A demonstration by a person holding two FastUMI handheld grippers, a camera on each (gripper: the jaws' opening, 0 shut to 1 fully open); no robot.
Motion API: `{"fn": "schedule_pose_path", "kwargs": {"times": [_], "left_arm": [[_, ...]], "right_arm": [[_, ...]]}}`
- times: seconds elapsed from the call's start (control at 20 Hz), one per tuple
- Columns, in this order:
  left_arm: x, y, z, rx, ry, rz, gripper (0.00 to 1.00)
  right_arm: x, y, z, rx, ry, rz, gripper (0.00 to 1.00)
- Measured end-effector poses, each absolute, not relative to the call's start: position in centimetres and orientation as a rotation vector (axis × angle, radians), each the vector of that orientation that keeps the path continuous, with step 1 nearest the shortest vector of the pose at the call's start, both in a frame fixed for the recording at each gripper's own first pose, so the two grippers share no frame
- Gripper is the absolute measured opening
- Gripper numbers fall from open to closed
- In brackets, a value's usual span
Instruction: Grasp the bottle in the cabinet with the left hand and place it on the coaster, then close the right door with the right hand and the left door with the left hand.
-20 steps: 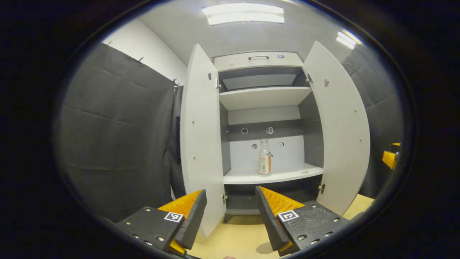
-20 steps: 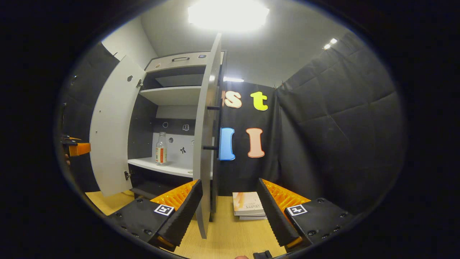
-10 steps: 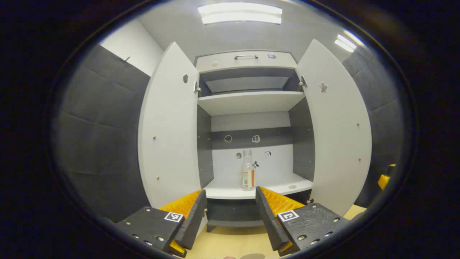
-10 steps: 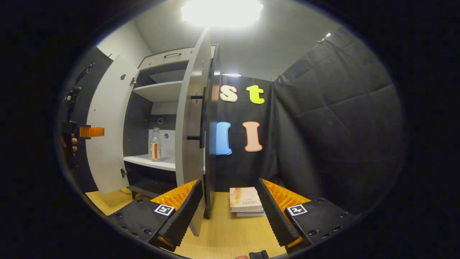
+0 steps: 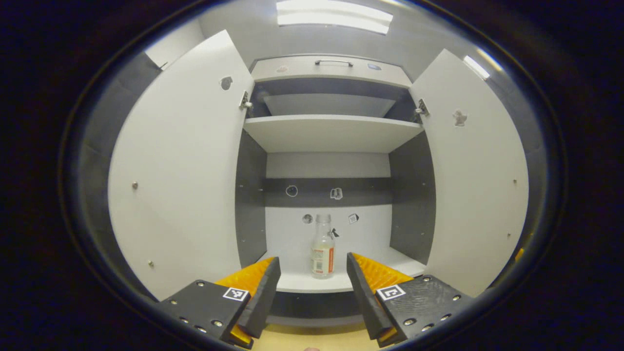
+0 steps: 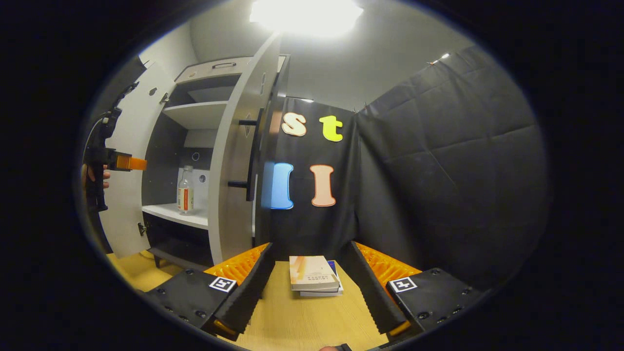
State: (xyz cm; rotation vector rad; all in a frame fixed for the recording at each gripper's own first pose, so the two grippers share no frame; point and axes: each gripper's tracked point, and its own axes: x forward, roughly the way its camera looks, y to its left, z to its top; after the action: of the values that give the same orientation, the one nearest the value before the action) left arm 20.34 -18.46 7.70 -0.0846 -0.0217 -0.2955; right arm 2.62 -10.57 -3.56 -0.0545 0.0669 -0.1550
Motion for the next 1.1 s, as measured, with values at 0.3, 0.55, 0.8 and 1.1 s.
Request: {"fn": "schedule_pose_path", "kwargs": {"times": [0.3, 0.55, 0.8, 1.1], "left_arm": [[26.2, -20.8, 7.3, -0.1, 0.005, -0.347, 0.81], [30.2, -23.1, 7.0, -0.097, 0.021, -0.392, 0.8], [34.0, -24.9, 6.8, -0.085, 0.021, -0.414, 0.81], [39.0, -25.8, 5.7, -0.081, 0.057, -0.4, 0.8]], "right_arm": [[2.7, -11.8, -4.0, -0.065, 0.086, -0.248, 0.96], [2.4, -13.1, -4.2, -0.074, 0.093, -0.325, 0.98], [2.0, -14.0, -4.5, -0.071, 0.106, -0.393, 0.98], [1.7, -14.4, -5.2, -0.077, 0.126, -0.448, 0.98]]}}
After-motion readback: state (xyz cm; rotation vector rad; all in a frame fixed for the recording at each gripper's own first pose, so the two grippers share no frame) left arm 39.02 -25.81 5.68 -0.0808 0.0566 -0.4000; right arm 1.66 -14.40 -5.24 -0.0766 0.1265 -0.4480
